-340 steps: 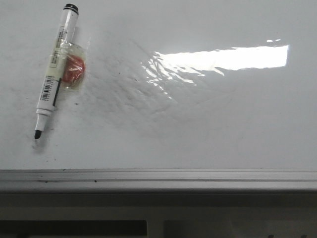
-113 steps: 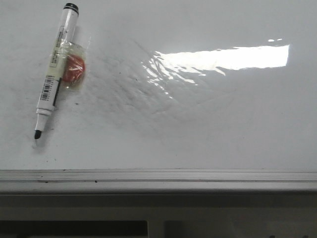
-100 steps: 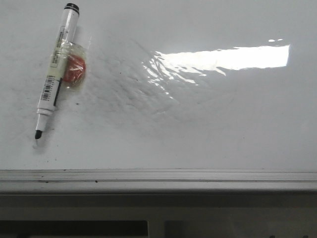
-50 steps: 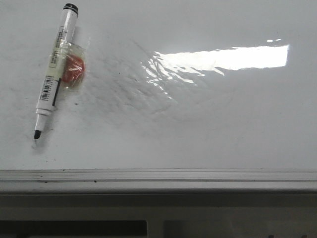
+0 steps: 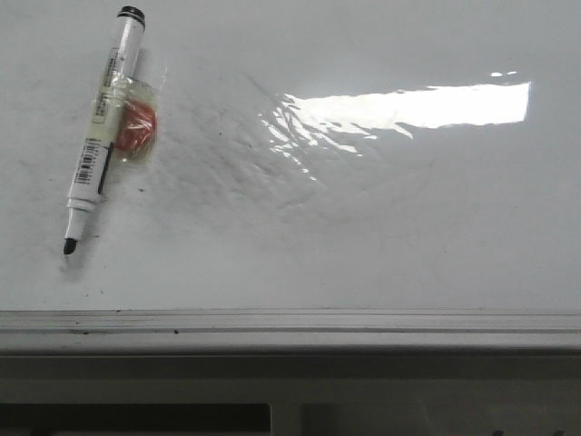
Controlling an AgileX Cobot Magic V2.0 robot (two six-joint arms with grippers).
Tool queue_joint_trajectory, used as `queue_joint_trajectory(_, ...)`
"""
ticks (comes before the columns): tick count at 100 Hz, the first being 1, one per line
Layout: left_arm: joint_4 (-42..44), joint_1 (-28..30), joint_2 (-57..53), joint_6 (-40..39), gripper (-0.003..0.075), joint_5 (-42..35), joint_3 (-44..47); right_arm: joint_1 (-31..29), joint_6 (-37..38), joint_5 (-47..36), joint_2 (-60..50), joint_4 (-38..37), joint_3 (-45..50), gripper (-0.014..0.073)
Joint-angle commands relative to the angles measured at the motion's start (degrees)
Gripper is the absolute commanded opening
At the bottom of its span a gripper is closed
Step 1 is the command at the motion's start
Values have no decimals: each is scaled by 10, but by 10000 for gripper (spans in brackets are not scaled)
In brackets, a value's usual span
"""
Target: Write number 8 on whiteboard
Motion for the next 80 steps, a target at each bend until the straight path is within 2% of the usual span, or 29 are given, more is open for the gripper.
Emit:
queue_joint_trajectory(1, -1, -64, 43, -5, 410, -62, -21, 1, -2, -39, 11, 3, -20, -64)
queue_joint_trajectory(14, -3, -149, 105, -5, 410, -101, -21, 1, -2, -39, 11, 3, -20, -64)
queue_joint_trajectory(24, -7, -188, 149, -5, 408, -131, -24, 1, -2, -39, 11, 3, -20, -64)
queue_joint_trajectory(51, -8, -207, 236, -5, 386, -143, -54, 1, -2, -39, 11, 3, -20, -64)
queue_joint_trajectory(65, -17, -206, 253, -3, 284, -146, -54, 20, -2, -39, 11, 3, -20, -64)
queue_joint_trajectory(72, -18, -206, 257, -3, 202, -146, -54, 53, -2, -39, 11, 3, -20, -64)
queue_joint_trajectory(80, -34, -206, 257, -1, 64, -144, -54, 97, -2, -38, 11, 3, -20, -63)
